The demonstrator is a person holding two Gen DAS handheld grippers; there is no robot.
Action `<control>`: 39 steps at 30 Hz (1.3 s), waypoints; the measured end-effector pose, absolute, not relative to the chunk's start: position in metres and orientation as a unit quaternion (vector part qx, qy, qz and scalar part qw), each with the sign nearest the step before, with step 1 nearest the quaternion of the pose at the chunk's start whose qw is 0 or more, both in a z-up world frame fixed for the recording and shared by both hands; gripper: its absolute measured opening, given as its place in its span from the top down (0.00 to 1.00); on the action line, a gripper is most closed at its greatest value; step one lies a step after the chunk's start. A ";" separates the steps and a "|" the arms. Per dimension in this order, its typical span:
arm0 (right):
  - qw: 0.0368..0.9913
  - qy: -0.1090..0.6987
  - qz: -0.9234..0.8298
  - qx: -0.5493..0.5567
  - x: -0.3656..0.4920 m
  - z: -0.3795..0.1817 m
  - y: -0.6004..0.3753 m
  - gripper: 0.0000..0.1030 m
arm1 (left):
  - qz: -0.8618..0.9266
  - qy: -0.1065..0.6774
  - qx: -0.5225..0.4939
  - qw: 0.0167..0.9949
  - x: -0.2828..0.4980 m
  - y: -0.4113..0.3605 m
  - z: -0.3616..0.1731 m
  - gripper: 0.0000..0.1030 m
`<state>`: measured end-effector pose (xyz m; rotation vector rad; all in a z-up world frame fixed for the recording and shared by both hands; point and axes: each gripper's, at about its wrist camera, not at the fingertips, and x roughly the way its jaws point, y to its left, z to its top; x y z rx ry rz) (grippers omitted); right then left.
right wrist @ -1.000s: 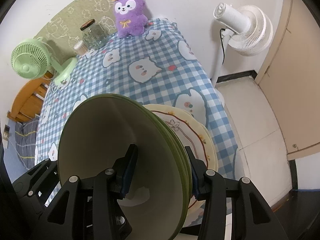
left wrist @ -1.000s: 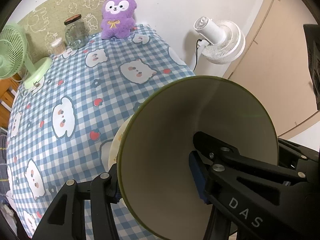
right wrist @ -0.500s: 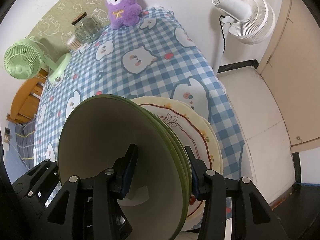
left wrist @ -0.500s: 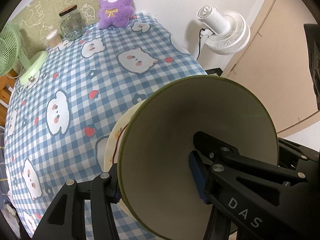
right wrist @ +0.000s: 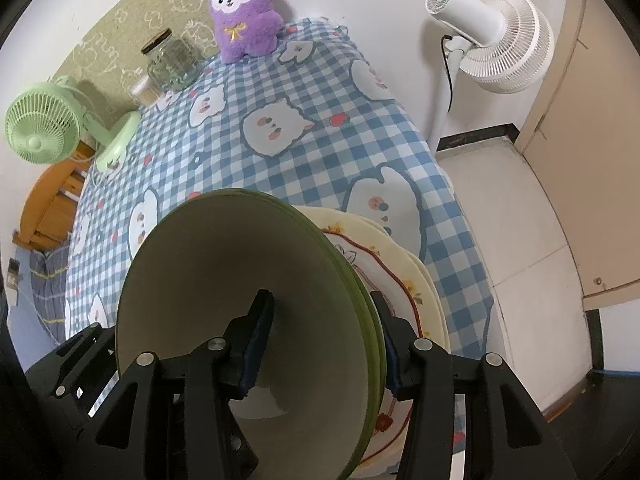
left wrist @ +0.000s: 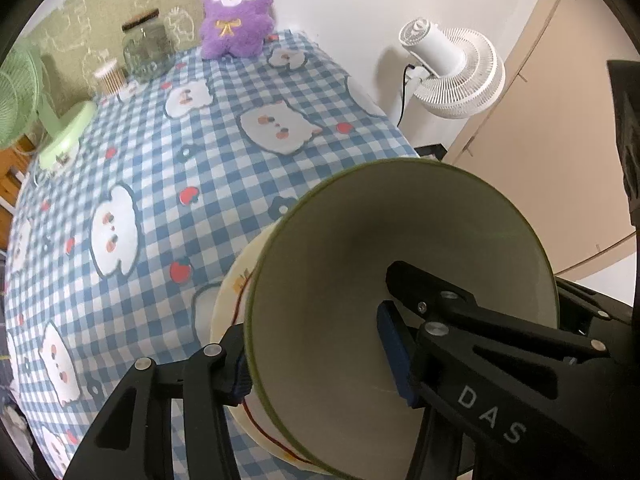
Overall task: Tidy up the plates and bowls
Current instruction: 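Lower the bowl stack onto the plates and open both grippers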
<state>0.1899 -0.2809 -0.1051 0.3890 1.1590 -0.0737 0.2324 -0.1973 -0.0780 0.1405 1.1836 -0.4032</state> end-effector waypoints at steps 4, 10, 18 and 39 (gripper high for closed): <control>0.814 0.551 -0.053 0.176 0.188 -0.105 -0.283 0.39 | -0.184 0.559 0.064 0.806 0.234 -0.196 -0.081 0.36; 0.823 0.544 -0.057 0.154 0.182 -0.094 -0.281 0.35 | -0.191 0.550 0.048 0.812 0.228 -0.188 -0.073 0.29; 0.843 0.517 -0.066 0.132 0.171 -0.066 -0.273 0.29 | -0.188 0.513 0.050 0.836 0.217 -0.176 -0.046 0.23; 0.921 0.376 -0.043 0.091 0.134 -0.045 -0.210 0.18 | -0.104 0.390 0.052 0.914 0.178 -0.115 -0.036 0.07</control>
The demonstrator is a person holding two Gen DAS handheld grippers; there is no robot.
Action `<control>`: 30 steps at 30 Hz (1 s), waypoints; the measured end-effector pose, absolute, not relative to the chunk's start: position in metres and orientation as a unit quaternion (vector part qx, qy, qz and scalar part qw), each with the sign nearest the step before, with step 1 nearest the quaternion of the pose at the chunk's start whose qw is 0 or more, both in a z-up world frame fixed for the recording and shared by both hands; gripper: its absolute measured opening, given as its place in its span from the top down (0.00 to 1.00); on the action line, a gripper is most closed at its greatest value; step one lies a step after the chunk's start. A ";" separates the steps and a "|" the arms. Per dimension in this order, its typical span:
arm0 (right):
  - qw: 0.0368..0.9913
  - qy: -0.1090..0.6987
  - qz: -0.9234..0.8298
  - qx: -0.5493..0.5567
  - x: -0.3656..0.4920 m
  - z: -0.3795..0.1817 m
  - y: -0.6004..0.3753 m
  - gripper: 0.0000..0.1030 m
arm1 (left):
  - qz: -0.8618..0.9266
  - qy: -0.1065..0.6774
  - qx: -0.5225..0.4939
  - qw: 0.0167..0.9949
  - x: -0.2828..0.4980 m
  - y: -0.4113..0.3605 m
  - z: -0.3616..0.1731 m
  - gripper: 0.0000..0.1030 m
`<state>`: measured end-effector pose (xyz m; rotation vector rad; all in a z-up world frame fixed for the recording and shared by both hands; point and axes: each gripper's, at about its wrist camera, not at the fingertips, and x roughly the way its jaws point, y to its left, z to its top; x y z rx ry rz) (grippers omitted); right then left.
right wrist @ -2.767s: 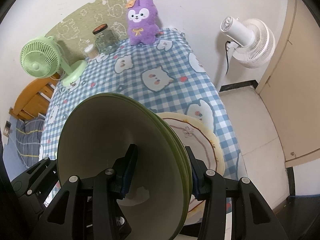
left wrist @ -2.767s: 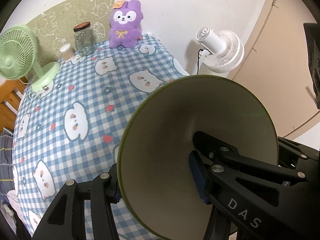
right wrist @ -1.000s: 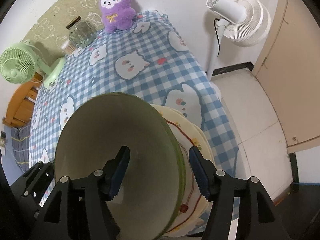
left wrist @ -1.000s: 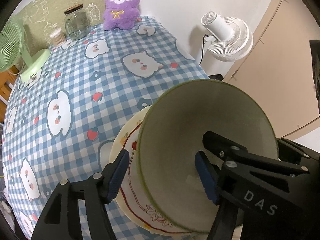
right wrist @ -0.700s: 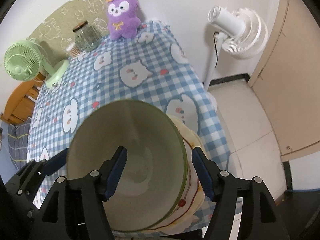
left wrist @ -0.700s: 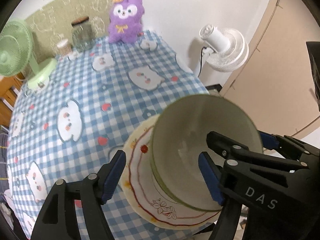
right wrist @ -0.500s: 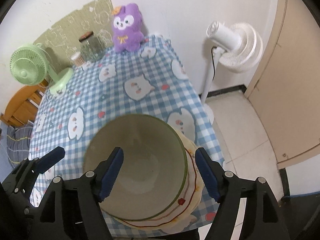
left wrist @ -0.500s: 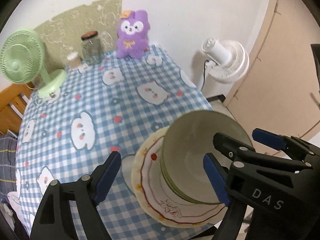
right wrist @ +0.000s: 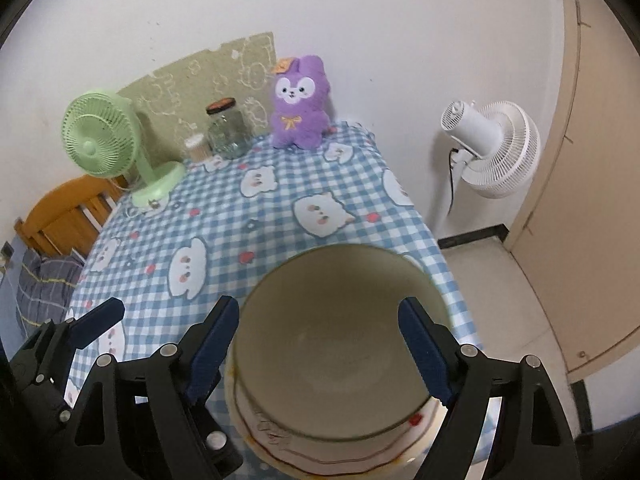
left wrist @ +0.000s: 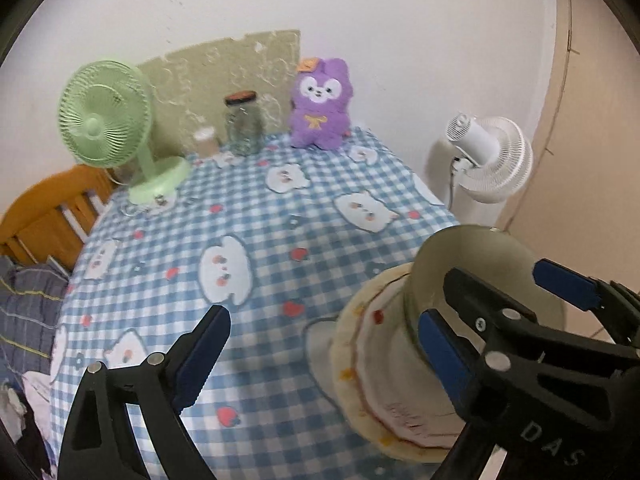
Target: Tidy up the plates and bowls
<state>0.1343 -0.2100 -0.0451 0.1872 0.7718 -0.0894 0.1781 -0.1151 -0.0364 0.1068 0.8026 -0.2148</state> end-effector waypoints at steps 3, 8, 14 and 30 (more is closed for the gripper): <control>0.928 0.358 -0.045 0.098 0.117 -0.048 -0.200 0.18 | -0.104 0.368 0.051 0.923 0.162 -0.105 -0.038 0.07; 0.938 0.330 -0.048 0.091 0.078 -0.042 -0.180 0.18 | -0.094 0.349 0.034 0.932 0.124 -0.087 -0.034 0.07; 0.949 0.305 -0.037 0.077 0.036 -0.035 -0.157 0.14 | -0.070 0.325 0.030 0.943 0.075 -0.067 -0.025 0.04; 0.964 0.262 -0.024 0.052 -0.030 -0.027 -0.128 0.13 | -0.001 0.278 0.016 0.960 0.001 -0.015 -0.017 0.00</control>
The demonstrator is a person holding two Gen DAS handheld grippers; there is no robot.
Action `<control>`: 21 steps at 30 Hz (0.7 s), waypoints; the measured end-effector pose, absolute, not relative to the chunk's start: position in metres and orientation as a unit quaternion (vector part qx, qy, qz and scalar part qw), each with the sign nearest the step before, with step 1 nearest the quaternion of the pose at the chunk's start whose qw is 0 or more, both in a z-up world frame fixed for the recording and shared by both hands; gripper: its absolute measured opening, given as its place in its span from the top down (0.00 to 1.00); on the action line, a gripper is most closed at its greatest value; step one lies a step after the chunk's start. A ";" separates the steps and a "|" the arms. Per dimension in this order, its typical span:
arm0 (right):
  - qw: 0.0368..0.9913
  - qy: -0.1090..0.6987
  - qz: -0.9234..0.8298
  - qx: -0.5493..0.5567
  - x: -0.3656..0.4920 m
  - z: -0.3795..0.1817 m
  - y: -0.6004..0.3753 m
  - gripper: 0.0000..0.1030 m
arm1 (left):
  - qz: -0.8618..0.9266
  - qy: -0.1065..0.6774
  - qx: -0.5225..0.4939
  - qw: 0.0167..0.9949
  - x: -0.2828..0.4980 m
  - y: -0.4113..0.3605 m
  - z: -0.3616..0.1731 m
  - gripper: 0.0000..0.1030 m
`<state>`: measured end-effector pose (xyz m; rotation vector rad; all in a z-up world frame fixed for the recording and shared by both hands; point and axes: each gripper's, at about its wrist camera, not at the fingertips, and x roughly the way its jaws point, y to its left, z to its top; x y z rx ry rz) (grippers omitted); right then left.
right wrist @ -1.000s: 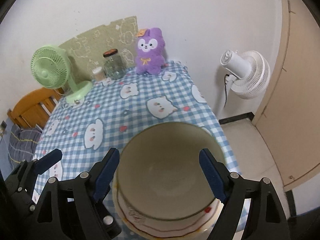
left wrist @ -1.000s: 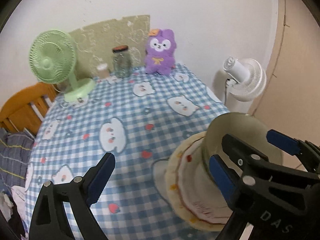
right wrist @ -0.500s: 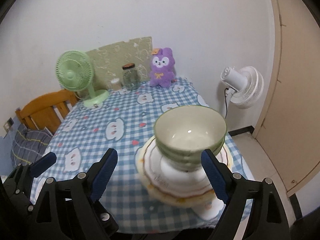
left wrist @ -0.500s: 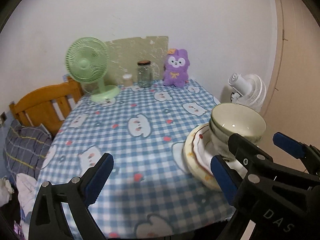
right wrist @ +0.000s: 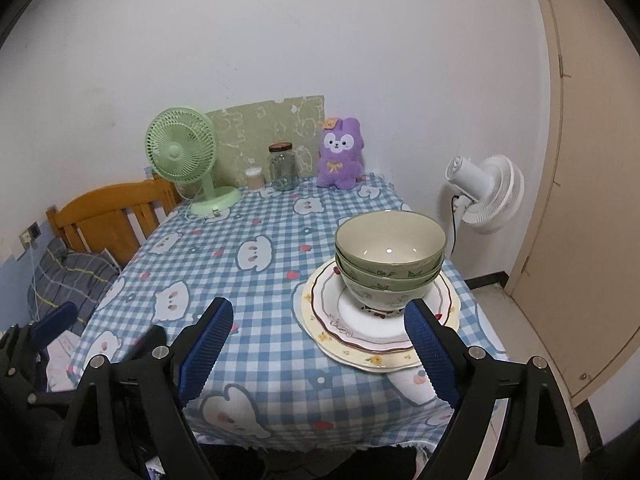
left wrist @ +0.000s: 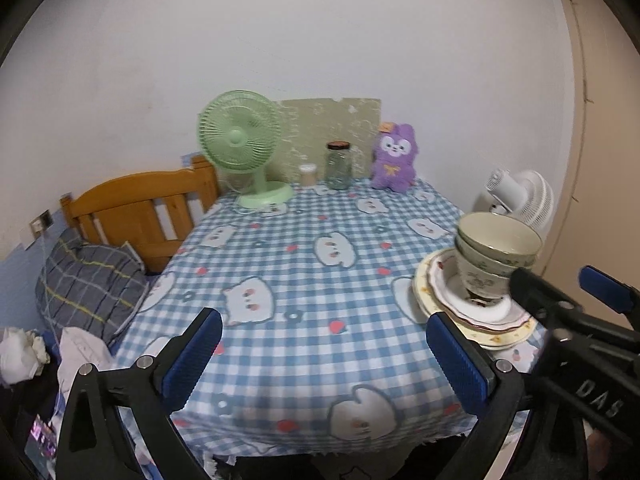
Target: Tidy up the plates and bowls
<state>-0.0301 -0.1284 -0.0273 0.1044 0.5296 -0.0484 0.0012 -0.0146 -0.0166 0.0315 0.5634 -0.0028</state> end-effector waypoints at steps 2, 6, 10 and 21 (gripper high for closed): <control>0.965 0.256 -0.025 0.049 -0.034 -0.026 -0.127 0.13 | 0.010 0.273 0.009 0.962 -0.004 -0.006 -0.017 0.00; 0.967 0.250 -0.027 0.048 -0.039 -0.026 -0.126 0.13 | 0.026 0.267 -0.004 0.963 -0.007 0.010 -0.016 0.00; 0.967 0.250 -0.023 0.049 -0.041 -0.030 -0.125 0.13 | 0.029 0.257 -0.015 0.966 -0.008 0.018 -0.012 0.00; 0.971 0.232 -0.017 0.050 -0.043 -0.023 -0.120 0.13 | 0.017 0.246 -0.005 0.969 -0.004 0.013 -0.007 0.00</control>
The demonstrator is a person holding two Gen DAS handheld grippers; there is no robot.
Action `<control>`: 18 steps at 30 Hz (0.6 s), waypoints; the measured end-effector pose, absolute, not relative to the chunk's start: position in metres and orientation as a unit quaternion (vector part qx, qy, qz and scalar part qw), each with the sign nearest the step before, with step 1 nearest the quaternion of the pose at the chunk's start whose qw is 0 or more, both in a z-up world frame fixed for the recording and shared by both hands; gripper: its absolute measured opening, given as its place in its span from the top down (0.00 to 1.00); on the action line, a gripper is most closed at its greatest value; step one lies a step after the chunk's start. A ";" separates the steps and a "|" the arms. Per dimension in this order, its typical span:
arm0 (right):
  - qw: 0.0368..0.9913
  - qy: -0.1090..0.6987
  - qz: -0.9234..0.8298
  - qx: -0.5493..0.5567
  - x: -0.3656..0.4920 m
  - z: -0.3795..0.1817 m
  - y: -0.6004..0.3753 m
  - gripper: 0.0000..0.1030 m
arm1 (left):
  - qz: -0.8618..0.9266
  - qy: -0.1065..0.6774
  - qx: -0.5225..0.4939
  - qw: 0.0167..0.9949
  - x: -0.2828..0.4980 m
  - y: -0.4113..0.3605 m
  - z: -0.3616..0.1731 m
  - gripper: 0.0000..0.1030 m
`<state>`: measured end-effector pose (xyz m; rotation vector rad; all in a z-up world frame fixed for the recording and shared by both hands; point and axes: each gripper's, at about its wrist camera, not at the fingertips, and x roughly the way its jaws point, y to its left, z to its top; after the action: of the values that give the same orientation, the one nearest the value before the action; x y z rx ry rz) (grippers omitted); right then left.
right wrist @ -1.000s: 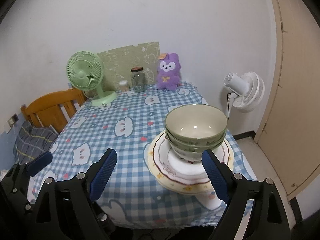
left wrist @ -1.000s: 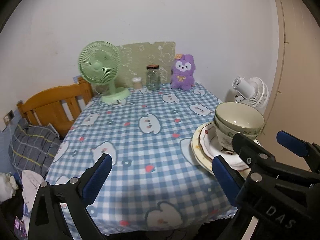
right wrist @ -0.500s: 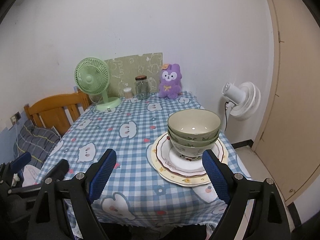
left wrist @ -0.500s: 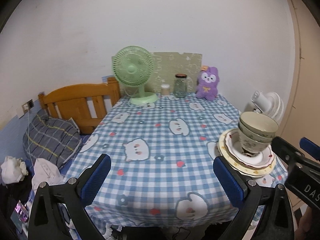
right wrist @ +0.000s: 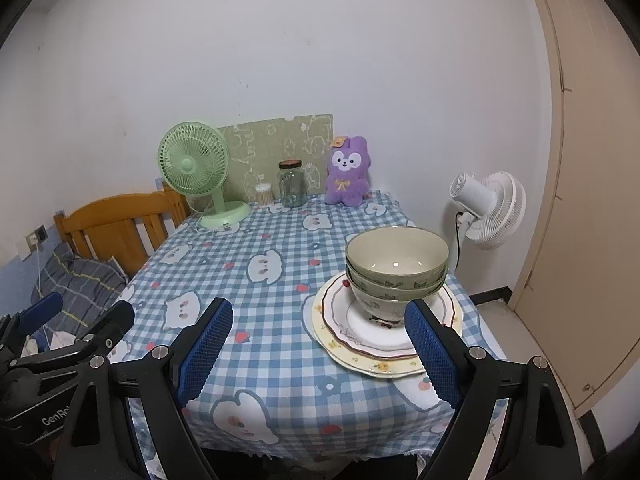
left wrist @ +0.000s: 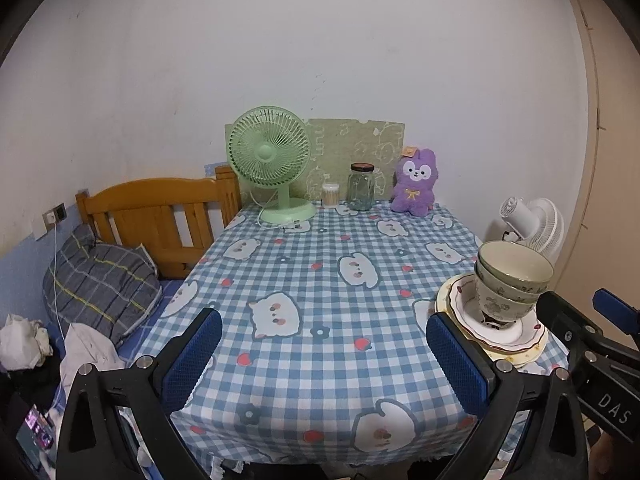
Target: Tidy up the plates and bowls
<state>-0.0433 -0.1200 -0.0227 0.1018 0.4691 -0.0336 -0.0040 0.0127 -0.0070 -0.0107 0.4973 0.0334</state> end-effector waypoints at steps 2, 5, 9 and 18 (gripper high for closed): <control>0.971 0.232 -0.017 0.050 -0.042 -0.022 -0.121 0.13 | 0.016 0.244 -0.007 0.970 -0.003 0.012 -0.006 0.00; 0.971 0.231 -0.022 0.048 -0.039 -0.022 -0.122 0.13 | 0.015 0.242 -0.012 0.970 -0.001 0.013 -0.006 0.00; 0.971 0.234 -0.025 0.048 -0.036 -0.022 -0.122 0.13 | 0.015 0.243 -0.009 0.970 0.000 0.012 -0.006 0.00; 0.971 0.233 -0.028 0.047 -0.034 -0.021 -0.121 0.13 | 0.012 0.243 -0.009 0.970 0.002 0.014 -0.006 0.00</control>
<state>-0.0338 -0.1213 -0.0209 0.0944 0.4698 -0.0558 0.0021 0.0141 -0.0061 -0.0184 0.4899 0.0238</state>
